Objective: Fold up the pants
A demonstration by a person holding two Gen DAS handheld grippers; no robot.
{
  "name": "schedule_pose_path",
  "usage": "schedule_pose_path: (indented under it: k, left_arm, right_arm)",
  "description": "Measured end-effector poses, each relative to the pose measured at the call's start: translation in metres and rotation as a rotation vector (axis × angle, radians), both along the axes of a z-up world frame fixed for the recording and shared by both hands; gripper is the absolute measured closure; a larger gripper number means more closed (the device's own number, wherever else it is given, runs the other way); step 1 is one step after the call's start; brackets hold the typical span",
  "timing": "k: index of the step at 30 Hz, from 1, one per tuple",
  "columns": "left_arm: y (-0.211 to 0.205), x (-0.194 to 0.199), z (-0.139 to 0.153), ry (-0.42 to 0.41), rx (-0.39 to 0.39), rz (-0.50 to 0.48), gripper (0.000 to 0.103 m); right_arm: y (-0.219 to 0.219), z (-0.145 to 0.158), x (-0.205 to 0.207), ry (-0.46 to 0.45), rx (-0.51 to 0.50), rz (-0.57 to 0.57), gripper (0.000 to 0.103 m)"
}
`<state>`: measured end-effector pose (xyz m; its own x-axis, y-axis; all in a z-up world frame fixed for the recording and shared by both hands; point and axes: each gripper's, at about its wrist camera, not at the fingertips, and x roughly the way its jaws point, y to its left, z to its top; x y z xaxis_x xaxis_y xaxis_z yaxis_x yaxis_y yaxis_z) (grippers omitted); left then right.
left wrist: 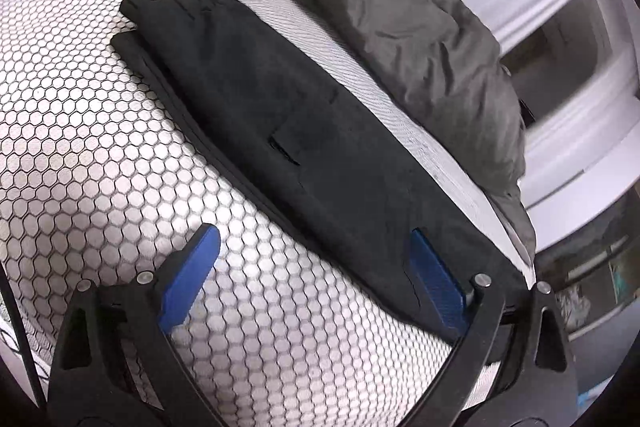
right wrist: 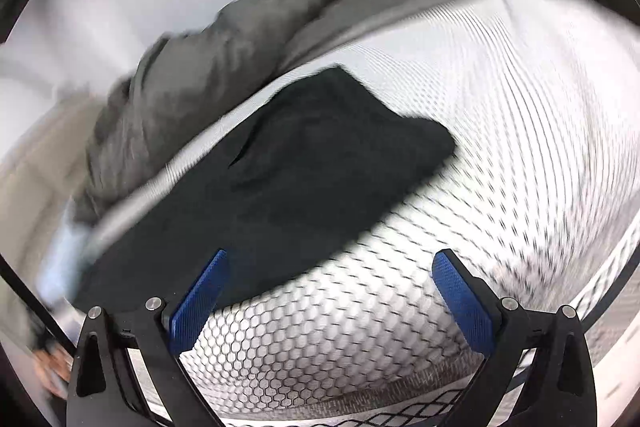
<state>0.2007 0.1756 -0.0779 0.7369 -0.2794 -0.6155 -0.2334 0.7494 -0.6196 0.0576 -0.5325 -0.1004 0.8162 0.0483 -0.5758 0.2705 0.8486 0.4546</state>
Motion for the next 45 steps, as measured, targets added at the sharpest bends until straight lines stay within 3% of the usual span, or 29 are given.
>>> schedule_pose_path:
  k: [2,5,6,8,10,12,14,15,16,17,20,24,27,30,33,35,37,39,42,45]
  left_arm:
    - [0.0,0.006,-0.004,0.017,0.003,0.018,0.009]
    - [-0.005,0.016,-0.007,0.013,0.075,0.044,0.009]
    - [-0.007,0.018,-0.008,0.023,0.098,0.057,0.011]
    - [-0.012,0.023,-0.007,0.068,0.219,0.106,0.025]
    - [-0.016,0.021,-0.004,0.08,0.273,0.121,0.03]
    - [-0.022,0.014,0.0,0.025,0.299,0.122,0.03]
    - [-0.031,0.007,0.004,0.003,0.314,0.103,0.03]
    - [-0.037,0.004,0.007,-0.001,0.315,0.095,0.03]
    - [-0.042,0.002,0.012,-0.018,0.311,0.082,0.03]
    - [-0.048,0.0,0.017,-0.036,0.308,0.07,0.03]
    - [-0.08,0.0,0.034,-0.098,0.308,0.005,0.029]
    - [-0.155,0.018,0.031,-0.133,0.296,-0.23,0.024]
    - [-0.208,0.035,0.009,-0.151,0.362,-0.38,0.024]
    - [-0.236,0.05,-0.027,-0.028,0.464,-0.425,0.024]
    - [-0.245,0.045,-0.029,-0.062,0.544,-0.447,0.024]
    - [-0.236,0.044,-0.027,-0.071,0.483,-0.452,0.024]
    - [-0.213,0.043,-0.028,-0.087,0.372,-0.441,0.024]
    - [-0.194,0.035,-0.025,-0.101,0.311,-0.4,0.024]
    - [-0.158,0.025,-0.02,-0.115,0.269,-0.296,0.024]
    - [-0.133,0.025,-0.022,-0.12,0.224,-0.245,0.024]
  right_arm:
    - [-0.02,-0.008,-0.003,-0.054,0.116,-0.005,0.0]
    - [-0.038,-0.011,0.007,-0.124,0.21,-0.015,0.001]
    - [-0.043,-0.011,0.012,-0.138,0.228,-0.028,0.001]
    - [-0.053,-0.012,0.025,-0.154,0.269,-0.093,0.001]
    - [-0.056,-0.011,0.039,-0.166,0.289,-0.13,0.011]
    - [-0.049,-0.007,0.05,-0.166,0.279,-0.109,0.019]
    - [-0.041,-0.007,0.062,-0.168,0.295,-0.03,0.044]
    - [-0.039,-0.008,0.068,-0.159,0.308,-0.01,0.051]
    - [-0.037,-0.011,0.074,-0.142,0.322,0.007,0.066]
    - [-0.04,-0.014,0.081,-0.133,0.322,0.005,0.074]
    - [-0.041,-0.017,0.082,-0.138,0.317,-0.014,0.079]
    - [-0.031,-0.012,0.087,-0.122,0.259,-0.016,0.08]
    - [-0.021,0.002,0.091,-0.107,0.205,-0.018,0.08]
    - [-0.001,0.026,0.095,-0.108,0.118,0.001,0.08]
    - [0.034,0.059,0.1,-0.123,-0.007,0.047,0.08]
    - [0.064,0.082,0.106,-0.147,-0.08,0.091,0.08]
    - [0.097,0.099,0.115,-0.16,-0.142,0.142,0.08]
    - [0.147,0.111,0.129,-0.157,-0.262,0.218,0.08]
    - [0.227,0.112,0.15,-0.144,-0.427,0.36,0.081]
    - [0.298,0.095,0.167,-0.13,-0.511,0.503,0.081]
